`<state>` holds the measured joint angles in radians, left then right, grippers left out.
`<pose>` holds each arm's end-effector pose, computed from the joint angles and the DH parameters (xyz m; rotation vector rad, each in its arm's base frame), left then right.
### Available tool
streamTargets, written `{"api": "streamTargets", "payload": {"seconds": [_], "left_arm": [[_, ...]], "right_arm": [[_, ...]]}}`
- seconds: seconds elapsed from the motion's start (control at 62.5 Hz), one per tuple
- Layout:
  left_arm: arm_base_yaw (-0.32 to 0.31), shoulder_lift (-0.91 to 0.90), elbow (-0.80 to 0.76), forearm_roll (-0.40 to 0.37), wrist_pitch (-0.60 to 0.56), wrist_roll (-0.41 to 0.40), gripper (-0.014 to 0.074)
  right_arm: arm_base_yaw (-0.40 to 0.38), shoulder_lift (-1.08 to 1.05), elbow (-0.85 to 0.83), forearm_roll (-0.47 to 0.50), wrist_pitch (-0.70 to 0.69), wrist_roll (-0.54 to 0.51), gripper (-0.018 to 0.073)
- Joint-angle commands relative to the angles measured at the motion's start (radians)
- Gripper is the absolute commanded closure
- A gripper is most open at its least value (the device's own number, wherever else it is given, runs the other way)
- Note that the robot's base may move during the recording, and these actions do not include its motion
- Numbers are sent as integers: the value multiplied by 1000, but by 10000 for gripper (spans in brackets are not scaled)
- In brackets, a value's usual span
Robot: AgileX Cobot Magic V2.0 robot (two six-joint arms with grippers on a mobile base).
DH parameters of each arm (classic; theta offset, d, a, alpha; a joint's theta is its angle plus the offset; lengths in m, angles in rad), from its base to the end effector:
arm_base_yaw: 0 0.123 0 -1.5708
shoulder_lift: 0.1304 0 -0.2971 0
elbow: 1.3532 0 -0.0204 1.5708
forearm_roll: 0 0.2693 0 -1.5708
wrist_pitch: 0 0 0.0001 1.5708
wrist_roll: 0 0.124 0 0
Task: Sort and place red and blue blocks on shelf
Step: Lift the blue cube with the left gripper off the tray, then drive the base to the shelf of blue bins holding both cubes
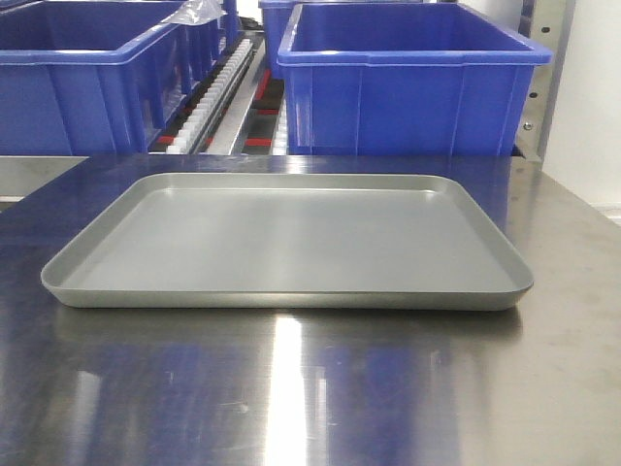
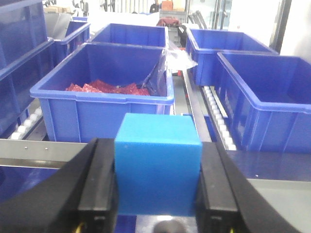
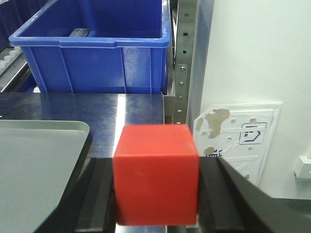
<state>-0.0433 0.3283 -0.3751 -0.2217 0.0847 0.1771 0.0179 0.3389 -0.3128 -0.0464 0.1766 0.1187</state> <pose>0.1214 -0.0076 0.3170 0.0145 1.5200 -0.0838 0.1257 0.0012 0.2798 0.0526 1.6857 0.0614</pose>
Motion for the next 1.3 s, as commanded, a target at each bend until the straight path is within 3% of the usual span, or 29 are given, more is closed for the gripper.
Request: {"api": "streamTargets", "payload": {"seconds": [0.0, 1.279], "left_arm": [[4, 6, -29, -11, -85, -10, 473], [4, 6, -29, -11, -72, -10, 473]], "right_arm": [[-5, 7, -29, -14, -84, -5, 508], [-5, 7, -29, -14, -84, -5, 508]]}}
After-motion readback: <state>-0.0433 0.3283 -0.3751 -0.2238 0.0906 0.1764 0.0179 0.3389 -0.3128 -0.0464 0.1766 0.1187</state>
